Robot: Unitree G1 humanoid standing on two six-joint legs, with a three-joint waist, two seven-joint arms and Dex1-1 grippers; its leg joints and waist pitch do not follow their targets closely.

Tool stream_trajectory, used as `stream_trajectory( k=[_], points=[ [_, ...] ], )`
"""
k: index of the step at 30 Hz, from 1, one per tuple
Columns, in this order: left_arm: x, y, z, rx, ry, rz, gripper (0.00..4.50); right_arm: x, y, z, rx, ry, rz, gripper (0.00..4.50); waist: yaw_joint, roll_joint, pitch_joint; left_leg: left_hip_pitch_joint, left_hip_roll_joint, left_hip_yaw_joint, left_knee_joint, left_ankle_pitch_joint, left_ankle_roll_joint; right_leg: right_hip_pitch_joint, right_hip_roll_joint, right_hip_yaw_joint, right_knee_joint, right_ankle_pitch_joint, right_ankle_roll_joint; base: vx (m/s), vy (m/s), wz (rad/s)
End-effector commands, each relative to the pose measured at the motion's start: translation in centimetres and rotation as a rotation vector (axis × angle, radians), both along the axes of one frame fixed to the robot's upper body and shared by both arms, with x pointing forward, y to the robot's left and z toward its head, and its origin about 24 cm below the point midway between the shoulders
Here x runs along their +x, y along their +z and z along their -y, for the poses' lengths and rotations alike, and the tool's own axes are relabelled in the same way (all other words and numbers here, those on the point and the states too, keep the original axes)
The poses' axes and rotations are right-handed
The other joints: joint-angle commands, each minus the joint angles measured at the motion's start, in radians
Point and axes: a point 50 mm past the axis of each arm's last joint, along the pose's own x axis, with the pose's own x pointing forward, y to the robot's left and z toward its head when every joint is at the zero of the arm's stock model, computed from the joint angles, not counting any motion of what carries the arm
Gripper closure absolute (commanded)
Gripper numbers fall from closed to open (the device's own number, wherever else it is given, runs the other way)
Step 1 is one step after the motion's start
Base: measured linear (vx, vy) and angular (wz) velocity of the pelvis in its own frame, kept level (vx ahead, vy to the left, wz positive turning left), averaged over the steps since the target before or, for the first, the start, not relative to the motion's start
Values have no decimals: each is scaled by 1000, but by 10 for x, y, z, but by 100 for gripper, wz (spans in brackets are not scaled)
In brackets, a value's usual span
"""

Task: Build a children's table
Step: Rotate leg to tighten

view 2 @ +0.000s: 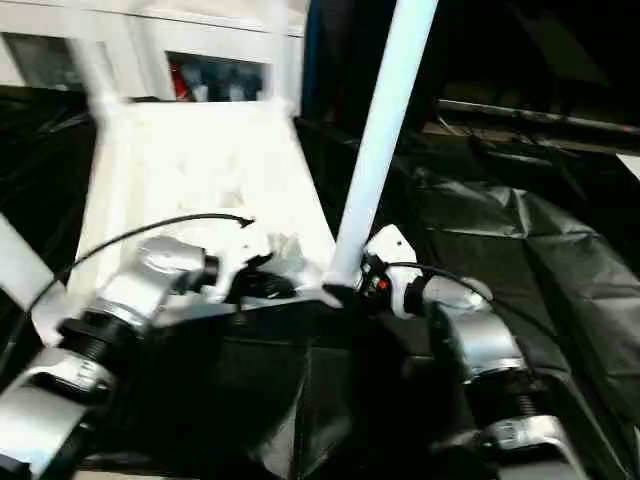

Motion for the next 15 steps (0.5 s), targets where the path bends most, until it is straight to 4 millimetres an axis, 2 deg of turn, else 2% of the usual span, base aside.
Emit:
stream_trajectory(
  k=[1, 6, 8, 9, 15],
  points=[
    [-8, -15, 2, 72, -34, -72, 450, -2, 2, -3, 7, 37, 2, 97, -1, 1, -48, 4, 30, -10, -69, -160, 72, 45, -47, 37, -67, -115, -266, 0, 0, 0],
    [-8, -14, 0, 69, -28, -73, 450, -3, 2, -7, 27, 57, -13, 141, 0, -1, -51, 2, 27, -8, -66, -126, 78, 48, -47, 36, -61, -71, -274, 0, 0, 0],
    [-8, -13, 0, 68, -29, -73, 450, -4, 2, -9, 38, 66, -22, 141, -1, -1, -51, 3, 28, -8, -65, -121, 83, 48, -46, 36, -61, -63, -277, 0, 0, 0],
    [-8, -13, 0, 63, -24, -67, 450, -6, 0, -11, 46, 71, -31, 164, 0, -1, -51, 3, 28, -8, -65, -121, 84, 48, -46, 36, -61, -63, -278, 0, 0, 0],
    [-4, -12, 5, 35, 19, -30, 450, -8, -4, -14, 71, 53, -47, 187, 1, 0, -50, 4, 29, -9, -66, -144, 74, 47, -47, 36, -65, -98, -273, 0, 0, 0]
  ],
)
